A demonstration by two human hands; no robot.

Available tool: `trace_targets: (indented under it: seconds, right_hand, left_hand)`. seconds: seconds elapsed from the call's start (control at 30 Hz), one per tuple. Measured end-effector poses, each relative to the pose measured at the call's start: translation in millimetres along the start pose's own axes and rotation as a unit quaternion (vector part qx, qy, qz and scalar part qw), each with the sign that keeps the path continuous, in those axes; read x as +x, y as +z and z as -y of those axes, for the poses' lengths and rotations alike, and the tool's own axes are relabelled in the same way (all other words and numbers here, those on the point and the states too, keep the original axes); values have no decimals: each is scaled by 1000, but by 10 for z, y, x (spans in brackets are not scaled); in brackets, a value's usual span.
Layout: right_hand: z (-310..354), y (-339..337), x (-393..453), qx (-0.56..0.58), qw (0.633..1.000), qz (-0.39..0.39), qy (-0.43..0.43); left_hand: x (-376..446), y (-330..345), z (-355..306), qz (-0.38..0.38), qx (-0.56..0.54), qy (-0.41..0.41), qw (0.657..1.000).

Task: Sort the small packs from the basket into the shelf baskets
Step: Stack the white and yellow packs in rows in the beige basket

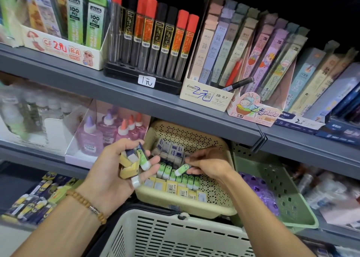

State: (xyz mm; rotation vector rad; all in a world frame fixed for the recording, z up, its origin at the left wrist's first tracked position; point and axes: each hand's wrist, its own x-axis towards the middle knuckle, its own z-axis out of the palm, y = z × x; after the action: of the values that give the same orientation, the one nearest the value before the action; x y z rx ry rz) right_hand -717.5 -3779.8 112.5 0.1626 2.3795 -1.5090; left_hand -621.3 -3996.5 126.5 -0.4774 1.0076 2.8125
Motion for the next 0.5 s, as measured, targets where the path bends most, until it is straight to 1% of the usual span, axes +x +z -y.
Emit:
trace_targets:
  seconds: [0.03,0.1,0.23,0.37,0.5]
  right_hand:
    - [3,6,18,-1,1000,17,3]
    - [-6,17,62,-40,999,33,-1]
    - [-42,69,168,-91,996,25,-6]
    - [-80,202,237,-89,996,16,1]
    - [-124,274,269,-94,995,35,19]
  left_hand:
    - [-1,-7,-5,-2,3,-2,1000]
    - [1,-19,-21,-6,8,-5,1000]
    - [8,-27,-38,-1,43,-7,999]
    - [-2,-16,-21,3,49,-19,999]
    - [-14,4,-1,13,33,-33,999]
